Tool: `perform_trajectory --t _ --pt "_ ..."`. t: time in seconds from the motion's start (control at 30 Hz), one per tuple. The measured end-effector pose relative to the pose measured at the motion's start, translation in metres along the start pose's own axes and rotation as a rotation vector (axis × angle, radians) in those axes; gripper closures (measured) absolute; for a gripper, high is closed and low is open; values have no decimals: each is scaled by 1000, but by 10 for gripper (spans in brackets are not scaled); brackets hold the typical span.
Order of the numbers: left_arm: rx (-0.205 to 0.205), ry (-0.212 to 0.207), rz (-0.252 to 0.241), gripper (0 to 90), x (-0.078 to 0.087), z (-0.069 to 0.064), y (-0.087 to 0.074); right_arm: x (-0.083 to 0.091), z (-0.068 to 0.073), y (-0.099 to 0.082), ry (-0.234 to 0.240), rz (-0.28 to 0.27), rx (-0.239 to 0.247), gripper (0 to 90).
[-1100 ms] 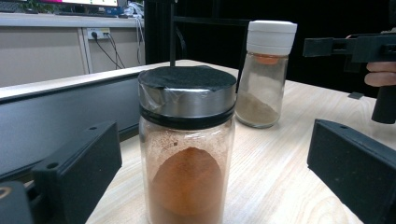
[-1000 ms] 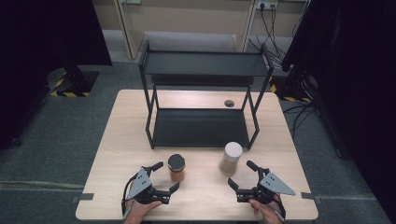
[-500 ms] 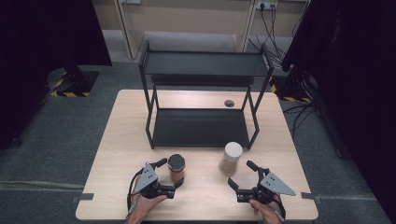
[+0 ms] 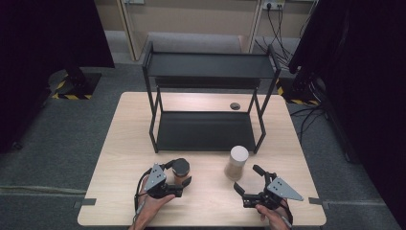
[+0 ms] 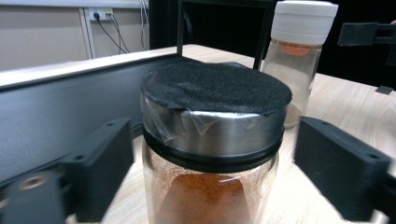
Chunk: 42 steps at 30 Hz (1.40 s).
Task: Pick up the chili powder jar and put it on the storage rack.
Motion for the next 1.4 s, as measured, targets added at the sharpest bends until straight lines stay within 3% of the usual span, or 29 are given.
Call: perform_trajectory --t 0.17,0.33,0.47,0.6,1.4 --pt "-7 20 14 309 -1 1 1 0 0 0 -1 -1 1 6" --pt "-16 34 29 315 -1 -1 5 0 0 0 0 1 1 6" --pt "13 38 26 316 0 0 5 0 1 0 2 0 2 6" --pt "5 40 14 316 3 0 8 0 1 0 3 -1 2 6" --pt "-25 1 -27 317 10 1 44 -1 2 0 12 0 -1 6"
Point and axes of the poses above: each handheld gripper's, and its own axes: x roughly backward along the jaws, y roughly out of its top, z roughly to its left, the point moved 10 cm from there along -x, roughly forward along the jaws, and after that the axes turned 9 degrees about y, right-handed, at the moved point
